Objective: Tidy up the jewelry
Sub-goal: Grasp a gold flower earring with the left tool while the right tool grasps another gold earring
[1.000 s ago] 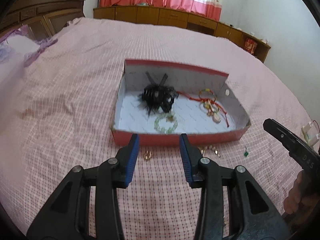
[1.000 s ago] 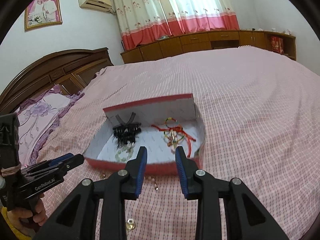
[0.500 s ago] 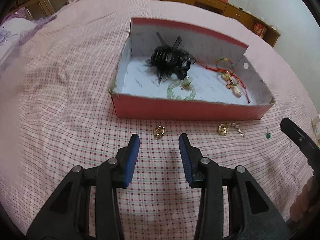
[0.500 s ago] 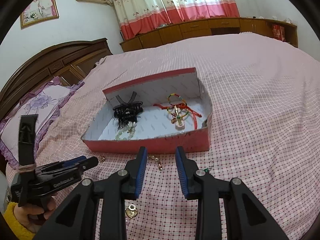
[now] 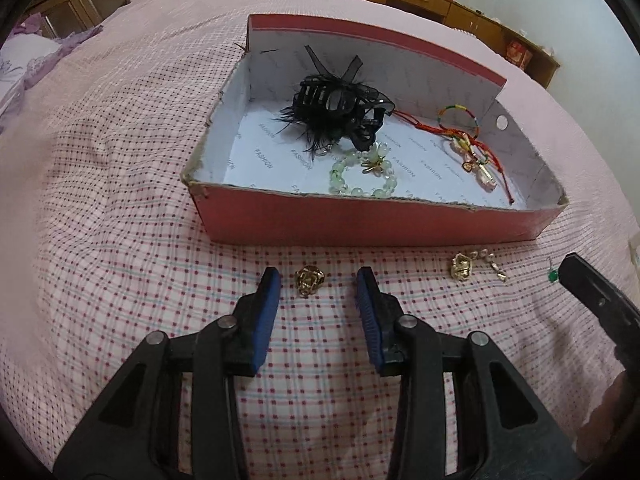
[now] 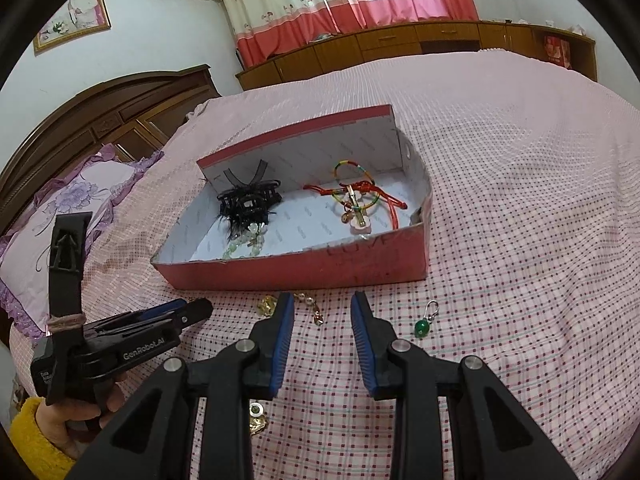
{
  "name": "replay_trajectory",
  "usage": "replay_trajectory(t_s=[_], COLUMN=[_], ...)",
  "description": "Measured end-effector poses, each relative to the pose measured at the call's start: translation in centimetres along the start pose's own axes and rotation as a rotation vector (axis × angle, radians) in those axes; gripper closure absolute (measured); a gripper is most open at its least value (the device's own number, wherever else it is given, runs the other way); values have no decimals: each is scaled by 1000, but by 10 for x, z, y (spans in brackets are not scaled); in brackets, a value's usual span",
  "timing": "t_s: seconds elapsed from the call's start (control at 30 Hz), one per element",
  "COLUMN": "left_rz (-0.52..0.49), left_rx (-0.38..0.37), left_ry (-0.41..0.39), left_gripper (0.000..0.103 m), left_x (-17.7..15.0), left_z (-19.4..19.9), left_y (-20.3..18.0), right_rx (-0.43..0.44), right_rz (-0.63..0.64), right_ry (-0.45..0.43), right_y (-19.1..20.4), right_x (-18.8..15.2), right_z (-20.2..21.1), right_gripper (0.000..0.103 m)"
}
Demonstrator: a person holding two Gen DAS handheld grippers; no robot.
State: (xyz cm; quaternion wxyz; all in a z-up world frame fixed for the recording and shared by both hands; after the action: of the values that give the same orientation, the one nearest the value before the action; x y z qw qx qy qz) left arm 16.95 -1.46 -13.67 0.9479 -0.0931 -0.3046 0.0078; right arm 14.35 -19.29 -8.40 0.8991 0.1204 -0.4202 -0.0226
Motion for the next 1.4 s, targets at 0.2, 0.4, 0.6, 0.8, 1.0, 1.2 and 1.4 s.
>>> replay_trajectory(t_s=[0.2, 0.4, 0.6, 0.8, 1.0, 1.2, 1.4], left_rz=[5, 35, 61, 72, 76, 90, 90], left_rx=[8, -21, -23, -32, -37, -47, -63], left_ry=[-6, -21, -59, -78, -88, -93, -94], left_gripper=[97, 98, 98, 98, 98, 98, 98], left_x=[3, 6, 10, 10, 8, 7, 5], left_z=[-7, 1, 19, 29, 36, 40, 44], left_y=[0, 9, 19, 21, 24, 27, 24], right_rx=[1, 6, 13, -11, -63, -95, -74], right_rz=[4, 20, 37, 52, 90, 117, 108], right_ry=[9, 19, 45, 82, 146, 181, 177], right_y=[2, 8, 20, 30, 34, 35, 35], right_x=[-1, -1, -1, -2, -5, -9, -9], right_z=[-5, -8, -20, -40, -64, -79, -79], right_gripper=[71, 71, 61, 49, 46, 45, 67])
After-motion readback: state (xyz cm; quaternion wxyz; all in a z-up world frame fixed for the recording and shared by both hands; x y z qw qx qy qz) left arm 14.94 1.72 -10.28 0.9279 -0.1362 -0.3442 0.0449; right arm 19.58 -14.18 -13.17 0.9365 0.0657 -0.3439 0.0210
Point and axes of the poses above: each gripper's, at about its wrist camera, not at the fingertips, and z roughly against the way its jaws point, y to its left, x to its top, the point moved 9 cm from there along -z, roughly the way its jaws point, and after that the axes turned 5 degrees about z, right-handed, at the moved point
